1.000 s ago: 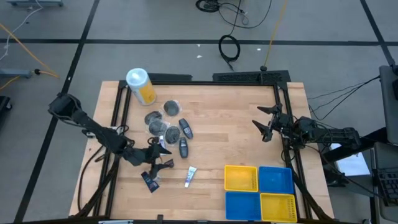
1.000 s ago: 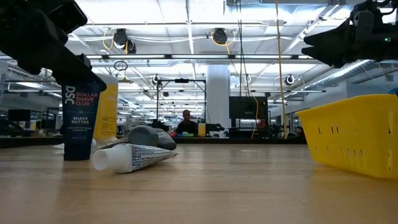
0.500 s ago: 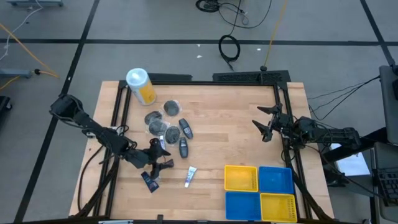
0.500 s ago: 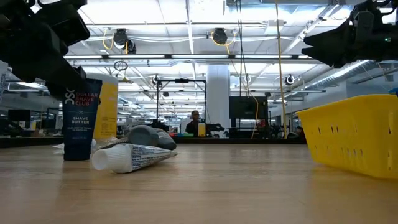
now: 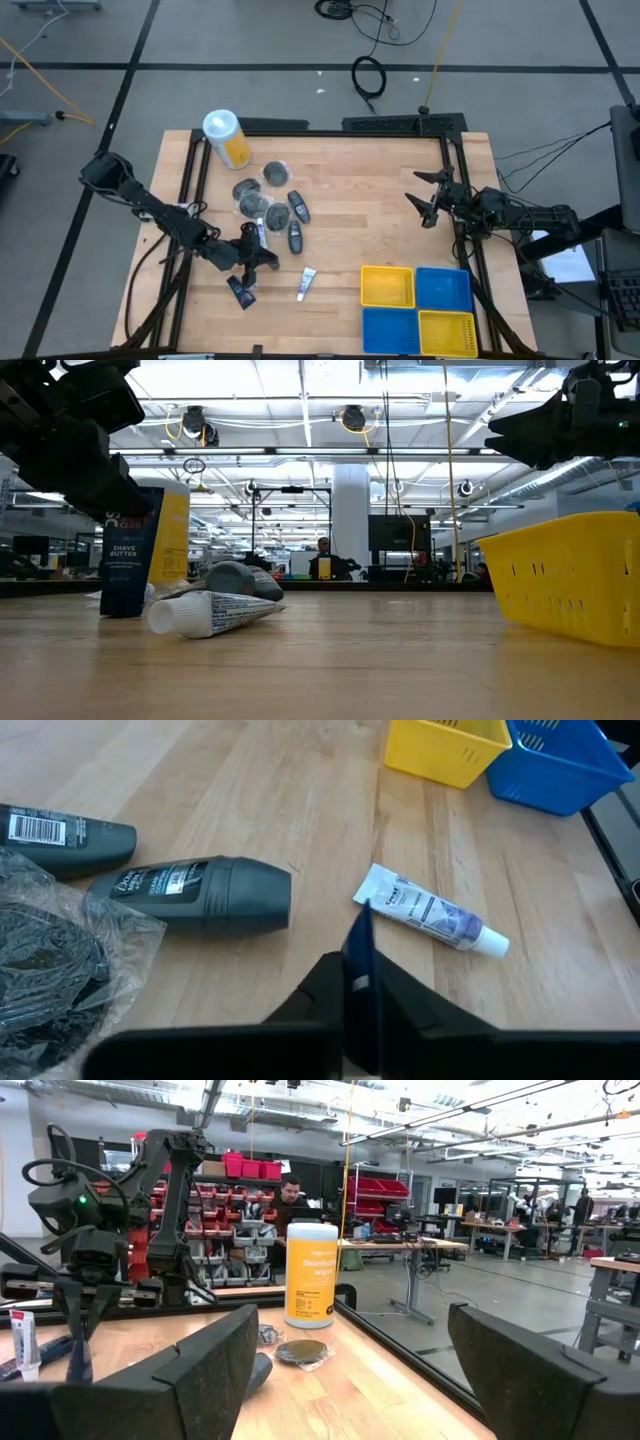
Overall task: Pick & Place Travel size toiletries
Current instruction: Put the black shave cream into the top blue bin
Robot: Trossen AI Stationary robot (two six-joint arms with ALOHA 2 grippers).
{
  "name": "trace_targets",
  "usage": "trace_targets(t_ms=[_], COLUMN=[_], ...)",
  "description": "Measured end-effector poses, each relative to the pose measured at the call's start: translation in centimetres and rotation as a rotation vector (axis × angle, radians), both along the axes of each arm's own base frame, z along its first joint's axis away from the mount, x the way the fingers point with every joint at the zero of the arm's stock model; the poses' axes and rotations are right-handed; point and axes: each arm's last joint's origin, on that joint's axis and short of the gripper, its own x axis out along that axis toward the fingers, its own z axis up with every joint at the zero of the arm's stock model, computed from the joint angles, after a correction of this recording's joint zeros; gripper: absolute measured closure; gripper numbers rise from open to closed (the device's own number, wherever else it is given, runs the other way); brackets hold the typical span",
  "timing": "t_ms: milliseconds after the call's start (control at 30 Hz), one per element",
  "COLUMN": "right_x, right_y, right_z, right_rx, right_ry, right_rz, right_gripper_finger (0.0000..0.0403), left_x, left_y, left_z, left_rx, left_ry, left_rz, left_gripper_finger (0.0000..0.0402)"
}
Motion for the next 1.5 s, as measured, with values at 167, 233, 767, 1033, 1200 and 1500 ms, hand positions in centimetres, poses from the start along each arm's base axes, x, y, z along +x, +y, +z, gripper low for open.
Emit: trace_targets(t_ms=[167,233,767,1033,1200,1500], right_x=[0.0,0.0,0.0,0.7,2.0,5.1], right_y=[0.0,0.0,0.0,0.1,0.4,0.5], right_z=[0.0,0.0,0.0,-0.1,0.1,0.0], right_rx=[0.0,0.0,0.01,0.065,0.052,0.067], right_ry=[0.0,0.0,-0.004,-0.001,0.0,0.101], right_rz=[0.0,0.0,0.006,0.04,0.15,0.205], right_gripper_finger=[0.0085,0.0085,0.0085,0.0085,0.0085,0.0085], left_x=[0.0,0.0,4.0,6.4,7.2,8.8], left_y=[0.0,0.0,1.4,4.9,7.6,9.9], left_z=[0.0,0.1,5.3,8.0,9.1,9.3], left_rx=[0.005,0.016,0.228,0.303,0.297,0.252], left_ry=[-0.003,-0.008,-0.16,-0.222,-0.288,-0.419], left_rz=[-0.004,-0.012,-0.028,0.032,0.075,0.07], left_gripper_finger=[0.0393,0.0397,0.04,0.04,0.04,0.04])
